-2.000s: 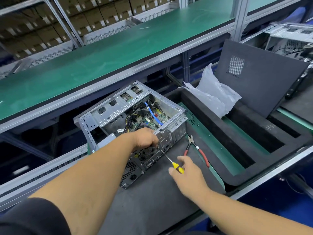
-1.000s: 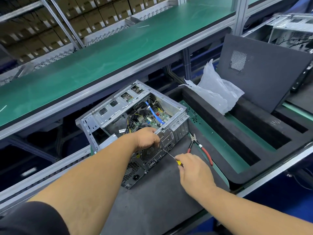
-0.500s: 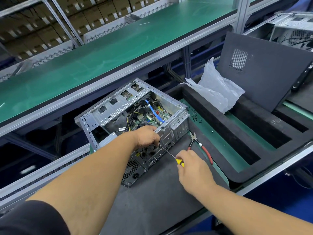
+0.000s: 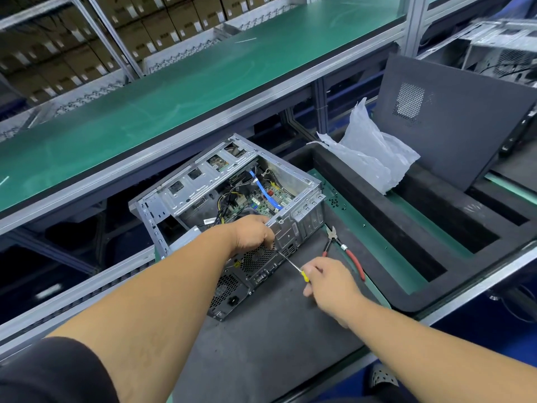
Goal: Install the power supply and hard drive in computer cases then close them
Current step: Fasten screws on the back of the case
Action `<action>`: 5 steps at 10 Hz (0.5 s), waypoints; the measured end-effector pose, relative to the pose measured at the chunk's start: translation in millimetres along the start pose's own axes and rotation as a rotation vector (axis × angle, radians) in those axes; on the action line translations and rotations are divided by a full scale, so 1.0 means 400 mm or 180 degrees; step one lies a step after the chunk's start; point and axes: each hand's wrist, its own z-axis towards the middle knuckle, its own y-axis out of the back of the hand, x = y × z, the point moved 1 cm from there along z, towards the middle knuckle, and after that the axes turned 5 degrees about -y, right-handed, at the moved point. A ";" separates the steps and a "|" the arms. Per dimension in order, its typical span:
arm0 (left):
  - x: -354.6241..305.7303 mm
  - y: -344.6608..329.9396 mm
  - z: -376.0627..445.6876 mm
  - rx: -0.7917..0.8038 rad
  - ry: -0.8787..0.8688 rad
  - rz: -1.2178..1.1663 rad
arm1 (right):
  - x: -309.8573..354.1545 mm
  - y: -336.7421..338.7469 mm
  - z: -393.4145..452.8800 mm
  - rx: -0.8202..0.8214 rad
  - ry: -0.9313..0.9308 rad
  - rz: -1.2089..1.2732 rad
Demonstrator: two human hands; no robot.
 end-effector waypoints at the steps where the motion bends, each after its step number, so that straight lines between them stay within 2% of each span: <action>1: 0.002 0.002 -0.003 -0.0055 -0.0019 0.0002 | -0.001 -0.003 -0.014 0.1319 -0.1829 0.2579; 2: 0.005 0.000 -0.002 -0.0090 -0.0046 -0.0007 | -0.017 -0.017 -0.017 0.0723 -0.1005 0.1873; 3: 0.007 0.002 0.003 -0.0088 -0.0081 0.0055 | -0.035 -0.007 -0.020 -0.0318 0.0583 0.0489; 4: 0.008 0.001 0.008 -0.0074 -0.0119 0.0116 | -0.048 -0.005 -0.017 -0.0725 0.0884 0.0017; 5: 0.007 0.003 0.007 -0.0093 -0.0113 0.0163 | -0.029 -0.012 -0.019 -0.0080 -0.0698 0.2031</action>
